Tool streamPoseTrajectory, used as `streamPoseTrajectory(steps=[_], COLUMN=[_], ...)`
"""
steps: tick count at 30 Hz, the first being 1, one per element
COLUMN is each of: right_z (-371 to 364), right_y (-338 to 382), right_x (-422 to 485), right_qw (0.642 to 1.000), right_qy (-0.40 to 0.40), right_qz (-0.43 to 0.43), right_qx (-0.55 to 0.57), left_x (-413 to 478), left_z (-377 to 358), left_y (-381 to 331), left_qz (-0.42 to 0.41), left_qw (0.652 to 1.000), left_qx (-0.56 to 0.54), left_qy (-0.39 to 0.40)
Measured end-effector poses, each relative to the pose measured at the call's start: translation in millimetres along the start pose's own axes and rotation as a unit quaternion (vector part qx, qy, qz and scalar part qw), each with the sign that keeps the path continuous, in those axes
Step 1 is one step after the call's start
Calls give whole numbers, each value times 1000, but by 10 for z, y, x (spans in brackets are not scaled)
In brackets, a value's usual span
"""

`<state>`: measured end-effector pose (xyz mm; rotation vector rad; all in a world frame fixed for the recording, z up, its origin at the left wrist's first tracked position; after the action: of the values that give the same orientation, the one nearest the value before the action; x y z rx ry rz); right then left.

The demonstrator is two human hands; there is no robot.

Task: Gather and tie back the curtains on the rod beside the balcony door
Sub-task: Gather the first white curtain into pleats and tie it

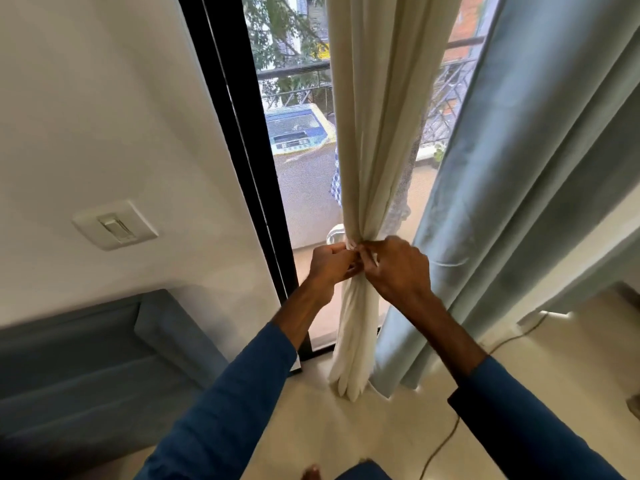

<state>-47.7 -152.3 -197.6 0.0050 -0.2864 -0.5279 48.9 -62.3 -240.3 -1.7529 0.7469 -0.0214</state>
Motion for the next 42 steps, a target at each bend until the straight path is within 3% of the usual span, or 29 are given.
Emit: streamPoseTrajectory(steps=[6, 10, 16, 20, 26, 33, 37, 42], right_z=[-29, 24, -50, -225, -346, -385, -398, -408], right_y=[-51, -185, -292, -222, -120, -214, -212, -244], right_x=[109, 311, 211, 138, 144, 114, 153, 173], right_qw=[986, 970, 997, 994, 990, 984, 955, 943], right_qy=[125, 220, 22, 60, 102, -46, -61, -67], right_qz=[62, 93, 35, 84, 88, 46, 11, -40], right_qx=[-91, -54, 67, 23, -34, 166, 289, 322], left_x=[27, 33, 92, 113, 90, 55, 47, 31], left_z=[-86, -99, -25, 19, 4, 77, 90, 113], left_y=[-85, -53, -92, -144, -117, -161, -183, -196], left_qz=[-47, -67, -48, -41, -30, -70, -87, -125], left_qw=[997, 996, 998, 999, 998, 995, 988, 972], left_qx=[49, 62, 32, 30, 46, 67, 125, 197], left_qy=[-24, -17, -13, -19, -7, -26, -27, -33])
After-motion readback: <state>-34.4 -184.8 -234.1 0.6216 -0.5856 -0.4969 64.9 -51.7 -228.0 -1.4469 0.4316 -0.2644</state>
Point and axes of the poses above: each hand's wrist, its own x-axis towards the middle knuckle, its own z-axis out of the back of the hand, y = z × x, the point moved 2 cm from there along x, towards the middle knuckle, and after that the axes turned 15 degrees about -x, right-handed, at the moved point
